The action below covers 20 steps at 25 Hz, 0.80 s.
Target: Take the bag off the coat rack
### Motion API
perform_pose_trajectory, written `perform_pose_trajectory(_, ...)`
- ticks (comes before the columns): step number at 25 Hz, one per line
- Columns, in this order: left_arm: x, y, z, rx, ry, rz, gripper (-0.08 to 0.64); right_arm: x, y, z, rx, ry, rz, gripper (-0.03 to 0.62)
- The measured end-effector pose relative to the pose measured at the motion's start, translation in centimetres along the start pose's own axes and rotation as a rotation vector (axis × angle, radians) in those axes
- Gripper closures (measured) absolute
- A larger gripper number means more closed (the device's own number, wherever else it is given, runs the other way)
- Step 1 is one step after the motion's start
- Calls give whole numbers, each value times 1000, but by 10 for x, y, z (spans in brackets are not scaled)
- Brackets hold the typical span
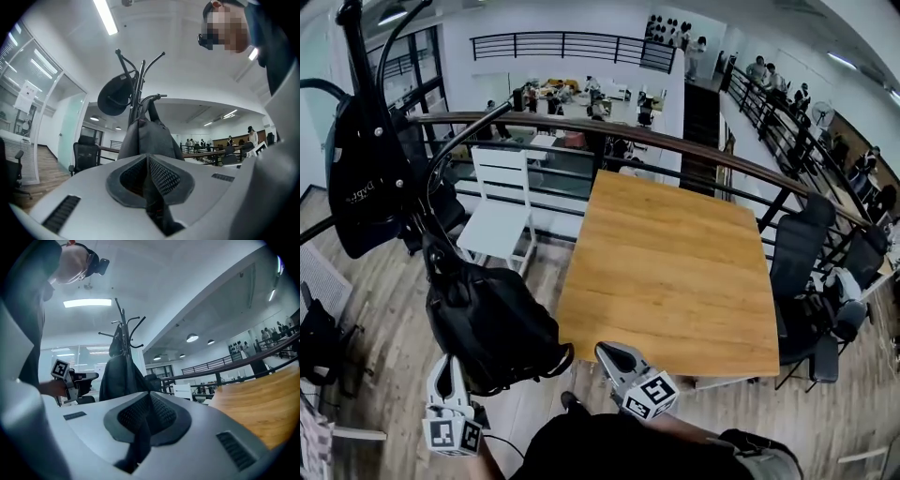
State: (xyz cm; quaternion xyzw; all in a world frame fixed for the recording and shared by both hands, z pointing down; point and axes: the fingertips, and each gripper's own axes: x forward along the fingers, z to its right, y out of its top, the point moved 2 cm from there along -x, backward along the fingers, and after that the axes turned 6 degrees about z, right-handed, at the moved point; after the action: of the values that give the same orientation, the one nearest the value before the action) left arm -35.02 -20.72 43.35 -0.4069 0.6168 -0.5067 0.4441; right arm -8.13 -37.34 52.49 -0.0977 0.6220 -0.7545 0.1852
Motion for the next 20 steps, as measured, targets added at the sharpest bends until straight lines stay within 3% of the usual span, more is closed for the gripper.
perform_pose_trajectory(7,10,39,-24,114,97,50,541,74,21,0,10,198,18,557)
perform_pose_trajectory(10,-1,43,-27,121,148,41,541,92,37,-12,45,316,48,552)
perform_pose_trajectory(11,-6,43,-28,114,162,36,537,97,42,-19,47,356,54,540)
perform_pose_trajectory(13,-9,45,-30,101,167,32,486,109,52,-30,37,417,59,431)
perform_pose_trajectory(17,-5,42,-37,99,145,42,427,133,55,-34,6,475,61,402)
perform_pose_trajectory(20,-13,33,-35,76,137,17,394,144,56,-40,52,532,34,366)
